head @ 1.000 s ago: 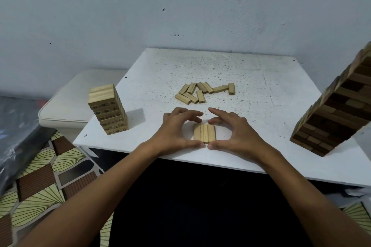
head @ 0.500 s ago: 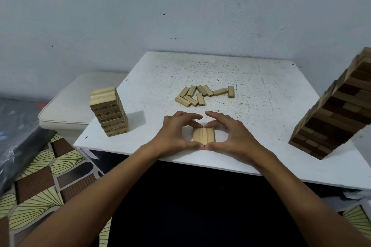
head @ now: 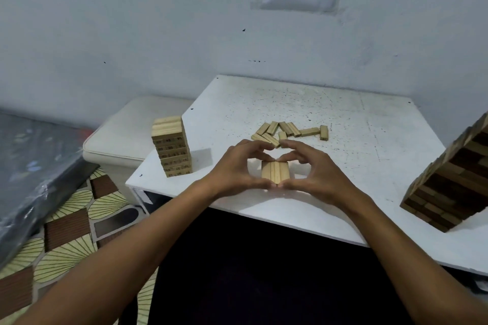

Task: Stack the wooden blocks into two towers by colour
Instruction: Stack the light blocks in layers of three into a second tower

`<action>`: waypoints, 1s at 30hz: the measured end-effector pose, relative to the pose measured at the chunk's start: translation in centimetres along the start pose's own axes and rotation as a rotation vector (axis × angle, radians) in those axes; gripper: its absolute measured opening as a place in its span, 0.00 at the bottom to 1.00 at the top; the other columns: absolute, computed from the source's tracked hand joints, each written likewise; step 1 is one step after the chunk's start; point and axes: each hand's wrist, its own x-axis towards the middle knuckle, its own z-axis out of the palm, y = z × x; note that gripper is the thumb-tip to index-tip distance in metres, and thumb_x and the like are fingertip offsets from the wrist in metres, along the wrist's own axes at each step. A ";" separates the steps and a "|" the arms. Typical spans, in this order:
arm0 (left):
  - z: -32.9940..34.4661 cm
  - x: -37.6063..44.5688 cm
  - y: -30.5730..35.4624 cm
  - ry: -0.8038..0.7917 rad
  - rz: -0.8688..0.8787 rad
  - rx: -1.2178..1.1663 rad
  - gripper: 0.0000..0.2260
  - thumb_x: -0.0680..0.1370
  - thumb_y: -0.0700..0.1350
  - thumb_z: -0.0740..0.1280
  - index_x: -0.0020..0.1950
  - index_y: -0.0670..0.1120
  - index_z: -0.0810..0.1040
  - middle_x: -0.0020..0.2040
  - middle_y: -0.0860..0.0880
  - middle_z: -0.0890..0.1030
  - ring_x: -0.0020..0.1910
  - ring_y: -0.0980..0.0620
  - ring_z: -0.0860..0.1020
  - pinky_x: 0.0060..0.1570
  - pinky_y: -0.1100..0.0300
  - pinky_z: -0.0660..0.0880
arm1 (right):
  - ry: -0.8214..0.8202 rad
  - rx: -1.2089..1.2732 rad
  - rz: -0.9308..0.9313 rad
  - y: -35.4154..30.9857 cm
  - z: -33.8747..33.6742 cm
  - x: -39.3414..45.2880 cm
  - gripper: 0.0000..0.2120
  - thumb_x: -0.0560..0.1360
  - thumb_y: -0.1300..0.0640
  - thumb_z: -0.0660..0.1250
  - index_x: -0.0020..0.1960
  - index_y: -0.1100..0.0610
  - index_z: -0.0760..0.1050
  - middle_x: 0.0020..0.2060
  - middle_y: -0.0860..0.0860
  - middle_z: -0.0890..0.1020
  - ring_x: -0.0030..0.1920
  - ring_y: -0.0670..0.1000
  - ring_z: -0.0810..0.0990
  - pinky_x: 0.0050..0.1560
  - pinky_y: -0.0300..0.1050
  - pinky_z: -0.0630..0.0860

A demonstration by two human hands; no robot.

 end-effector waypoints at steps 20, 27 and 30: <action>-15.3 -2.7 1.1 0.278 -0.032 0.215 0.33 0.61 0.53 0.82 0.63 0.50 0.75 0.53 0.56 0.83 0.55 0.66 0.77 0.56 0.70 0.70 | -0.112 0.054 -0.340 -12.0 2.9 10.6 0.39 0.62 0.58 0.82 0.69 0.50 0.70 0.53 0.44 0.83 0.58 0.38 0.77 0.60 0.38 0.71; -18.0 -4.3 -1.2 0.290 -0.156 0.187 0.35 0.61 0.53 0.82 0.64 0.48 0.74 0.53 0.54 0.83 0.57 0.62 0.78 0.62 0.58 0.73 | -0.225 0.057 -0.345 -13.5 6.3 13.9 0.38 0.63 0.57 0.81 0.69 0.47 0.69 0.51 0.45 0.83 0.56 0.36 0.77 0.56 0.36 0.71; -18.3 -4.4 -2.2 0.283 -0.192 0.175 0.34 0.63 0.48 0.82 0.65 0.47 0.74 0.53 0.53 0.83 0.58 0.58 0.78 0.64 0.55 0.72 | -0.254 0.062 -0.336 -13.5 7.1 14.6 0.37 0.63 0.57 0.81 0.68 0.47 0.69 0.52 0.47 0.83 0.57 0.37 0.77 0.56 0.36 0.71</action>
